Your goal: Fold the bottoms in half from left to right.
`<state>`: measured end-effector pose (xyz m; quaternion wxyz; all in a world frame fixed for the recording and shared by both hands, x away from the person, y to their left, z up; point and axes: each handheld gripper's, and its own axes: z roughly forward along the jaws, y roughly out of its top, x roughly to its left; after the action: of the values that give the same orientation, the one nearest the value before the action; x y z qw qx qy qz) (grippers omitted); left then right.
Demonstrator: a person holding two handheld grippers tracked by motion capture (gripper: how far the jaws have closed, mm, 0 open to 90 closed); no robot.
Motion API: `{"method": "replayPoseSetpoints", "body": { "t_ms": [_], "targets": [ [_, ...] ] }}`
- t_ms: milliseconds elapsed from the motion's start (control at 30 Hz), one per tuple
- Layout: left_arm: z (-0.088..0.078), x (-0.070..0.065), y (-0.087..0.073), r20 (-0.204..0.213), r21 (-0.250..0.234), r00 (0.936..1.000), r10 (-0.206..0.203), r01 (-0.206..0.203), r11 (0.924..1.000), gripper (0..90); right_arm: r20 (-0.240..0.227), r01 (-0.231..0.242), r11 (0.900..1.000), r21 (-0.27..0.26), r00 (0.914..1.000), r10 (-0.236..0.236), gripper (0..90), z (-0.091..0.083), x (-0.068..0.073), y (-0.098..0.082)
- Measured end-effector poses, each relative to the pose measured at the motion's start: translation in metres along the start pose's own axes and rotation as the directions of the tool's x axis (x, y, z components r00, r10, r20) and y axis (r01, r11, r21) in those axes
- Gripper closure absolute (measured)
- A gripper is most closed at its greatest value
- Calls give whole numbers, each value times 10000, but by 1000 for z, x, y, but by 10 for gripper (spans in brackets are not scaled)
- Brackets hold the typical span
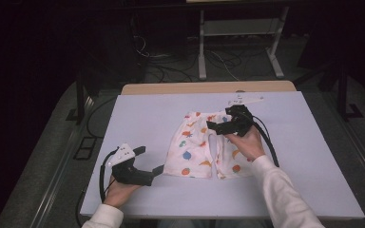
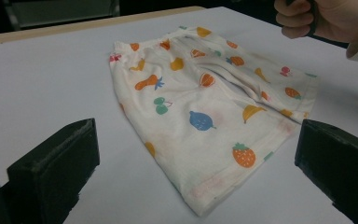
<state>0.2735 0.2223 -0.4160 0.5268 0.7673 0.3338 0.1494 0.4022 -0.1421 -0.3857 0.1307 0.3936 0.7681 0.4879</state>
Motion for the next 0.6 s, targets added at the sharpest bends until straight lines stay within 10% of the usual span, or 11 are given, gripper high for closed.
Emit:
{"method": "replayPoseSetpoints", "body": {
  "t_ms": [600],
  "targets": [
    [0,0,0,52,-19,10000,-49,49,10000,0,30,-129,9998,176,9999,129,0,35,-1,13]
  ]
}}
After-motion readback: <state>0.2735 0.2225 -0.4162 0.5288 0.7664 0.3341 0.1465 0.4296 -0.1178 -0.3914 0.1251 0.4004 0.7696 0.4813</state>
